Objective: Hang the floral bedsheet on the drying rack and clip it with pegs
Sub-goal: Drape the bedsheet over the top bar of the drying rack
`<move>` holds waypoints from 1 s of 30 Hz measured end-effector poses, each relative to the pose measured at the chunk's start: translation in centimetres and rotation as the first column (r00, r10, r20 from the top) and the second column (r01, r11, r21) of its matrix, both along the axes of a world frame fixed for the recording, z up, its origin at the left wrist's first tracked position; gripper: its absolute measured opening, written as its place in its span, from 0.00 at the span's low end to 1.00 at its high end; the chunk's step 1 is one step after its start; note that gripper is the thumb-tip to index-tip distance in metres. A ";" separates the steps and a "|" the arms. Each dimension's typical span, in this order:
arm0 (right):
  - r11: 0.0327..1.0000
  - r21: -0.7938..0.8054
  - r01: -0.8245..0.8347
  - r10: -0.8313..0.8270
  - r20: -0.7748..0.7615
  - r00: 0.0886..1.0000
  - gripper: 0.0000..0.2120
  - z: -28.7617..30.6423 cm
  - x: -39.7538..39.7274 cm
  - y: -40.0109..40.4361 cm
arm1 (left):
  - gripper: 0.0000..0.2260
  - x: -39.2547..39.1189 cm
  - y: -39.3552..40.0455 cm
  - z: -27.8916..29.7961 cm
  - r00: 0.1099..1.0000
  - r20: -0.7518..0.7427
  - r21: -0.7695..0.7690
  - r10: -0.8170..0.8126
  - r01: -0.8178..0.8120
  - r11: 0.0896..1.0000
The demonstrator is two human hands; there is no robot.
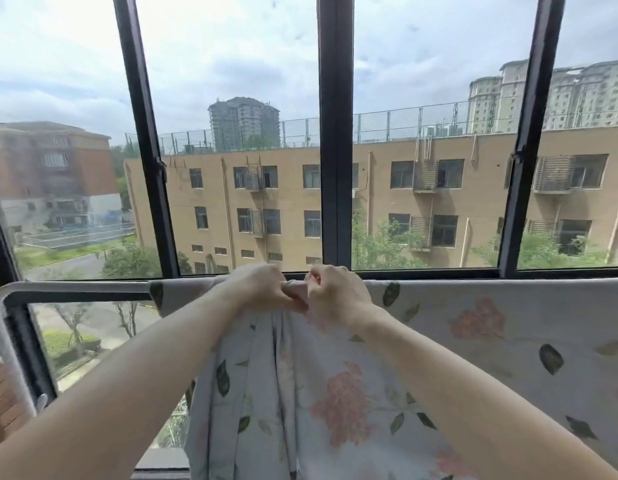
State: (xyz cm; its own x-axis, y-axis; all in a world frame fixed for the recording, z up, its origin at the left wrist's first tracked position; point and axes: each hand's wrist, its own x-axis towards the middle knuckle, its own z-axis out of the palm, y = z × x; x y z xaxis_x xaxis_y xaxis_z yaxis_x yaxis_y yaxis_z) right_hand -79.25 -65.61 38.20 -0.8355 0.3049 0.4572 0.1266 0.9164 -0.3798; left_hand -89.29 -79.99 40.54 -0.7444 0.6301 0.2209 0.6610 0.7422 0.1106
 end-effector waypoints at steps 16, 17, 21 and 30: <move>0.925 0.242 0.292 -0.266 -0.135 0.955 0.28 -1.4 -2.7 -1.2 | 0.11 -3.1 -6.4 -0.3 0.933 -0.162 -0.047 -0.322 0.318 0.947; 0.924 0.243 0.297 -0.268 -0.143 0.953 0.27 -1.4 -2.8 -1.4 | 0.11 -3.5 -7.2 -0.5 0.925 -0.183 -0.044 -0.332 0.330 0.943; 0.916 0.243 0.320 -0.290 -0.154 0.945 0.27 -1.5 -3.3 -1.7 | 0.25 -5.0 -9.9 -2.6 0.864 -0.442 -0.024 -0.241 0.257 0.966; 0.910 0.258 0.325 -0.297 -0.144 0.944 0.26 -1.7 -3.6 -1.4 | 0.11 -1.1 -9.1 -3.0 0.857 -0.513 0.099 -0.050 0.117 0.988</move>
State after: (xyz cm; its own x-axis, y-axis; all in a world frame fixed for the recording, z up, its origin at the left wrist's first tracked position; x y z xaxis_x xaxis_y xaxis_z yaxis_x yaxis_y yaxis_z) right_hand -82.80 -67.05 36.50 -0.6647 0.3926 0.6356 0.3968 0.9064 -0.1449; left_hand -90.36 -89.07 37.56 -0.4537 0.6279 0.6324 0.7085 0.6846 -0.1714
